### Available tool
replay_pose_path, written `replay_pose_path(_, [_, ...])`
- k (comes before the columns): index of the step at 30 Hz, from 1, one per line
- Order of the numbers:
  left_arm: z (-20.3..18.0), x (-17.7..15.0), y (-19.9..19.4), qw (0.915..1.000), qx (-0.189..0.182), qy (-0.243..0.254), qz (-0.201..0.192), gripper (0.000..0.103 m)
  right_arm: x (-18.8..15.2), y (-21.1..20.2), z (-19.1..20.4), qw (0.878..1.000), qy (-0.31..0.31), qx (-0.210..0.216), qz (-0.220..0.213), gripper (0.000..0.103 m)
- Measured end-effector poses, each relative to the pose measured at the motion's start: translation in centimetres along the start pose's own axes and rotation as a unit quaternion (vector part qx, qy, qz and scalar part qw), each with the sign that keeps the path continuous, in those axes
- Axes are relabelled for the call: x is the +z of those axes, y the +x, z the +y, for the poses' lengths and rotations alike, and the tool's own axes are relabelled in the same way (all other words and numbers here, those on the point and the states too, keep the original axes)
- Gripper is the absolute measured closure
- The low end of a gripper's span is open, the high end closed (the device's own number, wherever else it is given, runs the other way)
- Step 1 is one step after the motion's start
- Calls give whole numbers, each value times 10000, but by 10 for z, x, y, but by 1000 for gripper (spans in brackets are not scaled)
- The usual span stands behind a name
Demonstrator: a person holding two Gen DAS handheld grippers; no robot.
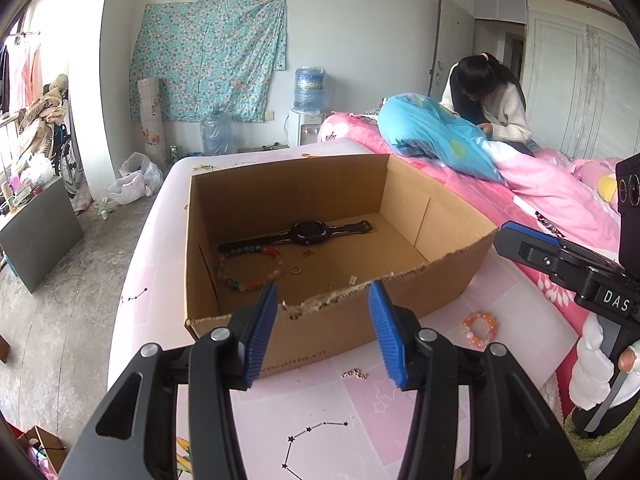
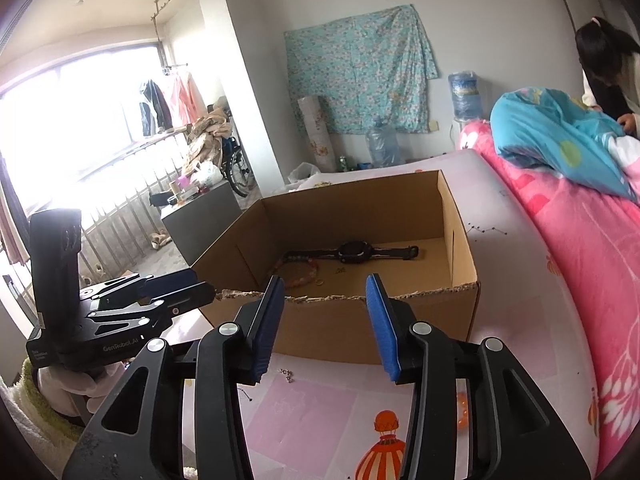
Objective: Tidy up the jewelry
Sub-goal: 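Withdraw both open grippers from the box back over the table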
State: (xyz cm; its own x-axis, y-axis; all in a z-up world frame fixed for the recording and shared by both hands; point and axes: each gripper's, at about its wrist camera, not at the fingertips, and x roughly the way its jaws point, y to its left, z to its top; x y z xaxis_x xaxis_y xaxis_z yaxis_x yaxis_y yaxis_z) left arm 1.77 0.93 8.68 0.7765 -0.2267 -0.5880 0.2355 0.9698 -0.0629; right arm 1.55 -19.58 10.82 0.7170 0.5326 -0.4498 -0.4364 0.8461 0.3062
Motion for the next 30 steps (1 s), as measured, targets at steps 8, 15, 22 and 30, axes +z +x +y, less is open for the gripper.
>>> replay_pose_path(8, [-6,-11,-2,10000,-18,38,86,53,-10,-4,5,9999,-22,47,97,58])
replay_pose_path(15, [-4,-18,1,9998,-9,17,187,52,-17,-3,6,9998,13,-21,183,55])
replay_pose_path(22, [-4,-21,3,9997,-4,8,229,52,-22,-3,8,9997,37,-42,235,54])
replay_pose_path(30, [-5,-23,3,9997,13,33,257,52,-24,-3,10,9997,52,-44,248,54])
